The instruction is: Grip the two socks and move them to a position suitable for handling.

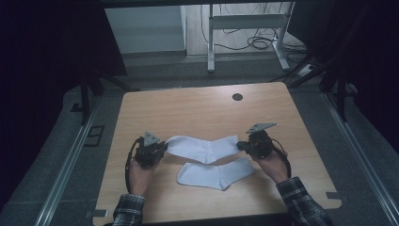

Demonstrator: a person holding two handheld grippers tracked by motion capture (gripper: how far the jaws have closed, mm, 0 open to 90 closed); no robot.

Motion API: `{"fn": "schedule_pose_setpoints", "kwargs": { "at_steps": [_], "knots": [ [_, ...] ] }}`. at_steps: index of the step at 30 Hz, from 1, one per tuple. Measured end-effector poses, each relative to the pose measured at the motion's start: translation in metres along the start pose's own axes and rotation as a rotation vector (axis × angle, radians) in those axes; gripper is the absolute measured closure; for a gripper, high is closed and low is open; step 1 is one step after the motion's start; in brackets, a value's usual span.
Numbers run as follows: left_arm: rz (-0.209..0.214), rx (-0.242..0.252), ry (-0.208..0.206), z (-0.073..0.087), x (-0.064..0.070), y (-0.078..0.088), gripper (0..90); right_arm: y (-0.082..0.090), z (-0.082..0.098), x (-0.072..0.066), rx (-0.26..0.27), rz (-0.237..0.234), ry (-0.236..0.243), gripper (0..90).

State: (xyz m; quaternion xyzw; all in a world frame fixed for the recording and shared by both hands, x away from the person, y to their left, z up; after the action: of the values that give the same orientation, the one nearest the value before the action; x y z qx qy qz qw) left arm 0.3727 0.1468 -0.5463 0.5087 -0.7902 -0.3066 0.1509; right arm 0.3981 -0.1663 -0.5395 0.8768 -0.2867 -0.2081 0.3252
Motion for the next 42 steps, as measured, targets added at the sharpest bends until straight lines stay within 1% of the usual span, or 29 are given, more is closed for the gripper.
{"fn": "schedule_pose_setpoints", "kwargs": {
  "at_steps": [5, 10, 16, 21, 24, 26, 28, 30, 31, 32, 33, 34, 35, 36, 37, 39, 40, 41, 42],
  "knots": [
    [0.015, -0.011, -0.037, 0.004, 0.017, 0.008, 82.3, 0.015, 0.011, -0.002, -0.006, -0.015, 0.001, 85.0],
    [0.026, -0.004, -0.065, 0.01, 0.032, 0.019, 82.3, 0.028, 0.021, -0.006, -0.013, -0.025, 0.006, 85.0],
    [0.053, 0.001, -0.078, 0.019, 0.049, 0.031, 82.3, 0.042, 0.034, -0.011, -0.022, -0.039, 0.007, 85.0],
    [0.079, 0.003, -0.086, 0.028, 0.065, 0.044, 82.3, 0.05, 0.043, -0.019, -0.04, -0.05, 0.021, 84.9],
    [0.09, -0.006, -0.088, 0.036, 0.072, 0.048, 82.3, 0.05, 0.048, -0.023, -0.052, -0.06, 0.026, 84.8],
    [0.093, -0.019, -0.086, 0.042, 0.075, 0.045, 82.2, 0.047, 0.051, -0.023, -0.065, -0.063, 0.024, 84.7],
    [0.08, -0.042, -0.094, 0.049, 0.075, 0.04, 82.2, 0.041, 0.055, -0.021, -0.08, -0.065, 0.018, 84.6],
    [0.077, -0.051, -0.093, 0.052, 0.075, 0.038, 82.1, 0.037, 0.056, -0.02, -0.09, -0.065, 0.016, 84.6],
    [0.072, -0.071, -0.086, 0.057, 0.073, 0.033, 81.7, 0.03, 0.06, -0.017, -0.108, -0.061, 0.015, 84.3],
    [0.072, -0.071, -0.086, 0.057, 0.073, 0.033, 81.2, 0.03, 0.06, -0.017, -0.108, -0.061, 0.015, 84.3],
    [0.065, -0.085, -0.085, 0.059, 0.072, 0.03, 81.2, 0.028, 0.061, -0.016, -0.116, -0.054, 0.016, 84.1],
    [0.064, -0.098, -0.079, 0.062, 0.071, 0.027, 74.8, 0.023, 0.065, -0.012, -0.133, -0.044, 0.015, 82.1],
    [0.06, -0.106, -0.074, 0.063, 0.07, 0.025, 70.7, 0.021, 0.066, -0.011, -0.136, -0.039, 0.013, 80.1],
    [0.048, -0.107, -0.072, 0.065, 0.07, 0.023, 70.7, 0.021, 0.066, -0.011, -0.136, -0.039, 0.013, 80.1],
    [0.035, -0.105, -0.066, 0.065, 0.069, 0.022, 65.1, 0.02, 0.068, -0.009, -0.136, -0.035, 0.013, 77.0],
    [0.025, -0.079, -0.048, 0.06, 0.067, 0.024, 51.3, 0.022, 0.066, -0.008, -0.117, -0.022, 0.008, 70.1],
    [0.029, -0.06, -0.04, 0.057, 0.067, 0.026, 47.6, 0.024, 0.064, -0.008, -0.101, -0.016, 0.011, 67.2],
    [0.033, -0.053, -0.035, 0.054, 0.066, 0.027, 44.0, 0.027, 0.06, -0.007, -0.079, -0.012, 0.005, 63.5],
    [0.045, -0.047, -0.023, 0.05, 0.065, 0.028, 43.4, 0.027, 0.058, -0.007, -0.071, -0.014, -0.001, 62.1]
  ]
}}
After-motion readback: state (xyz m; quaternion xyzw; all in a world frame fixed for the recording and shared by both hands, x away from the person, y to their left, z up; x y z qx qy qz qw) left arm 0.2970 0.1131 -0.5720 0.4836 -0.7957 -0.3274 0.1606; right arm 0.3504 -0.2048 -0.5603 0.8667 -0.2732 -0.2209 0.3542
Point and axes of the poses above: each handheld gripper's, and its own axes: y roughly backward along the jaws, z roughly out of its underside, x roughly to its right, the point moved 8 cm from there along -y, roughly forward along the jaws, and after that the axes turned 6 degrees about -z, right-handed, at the moved point
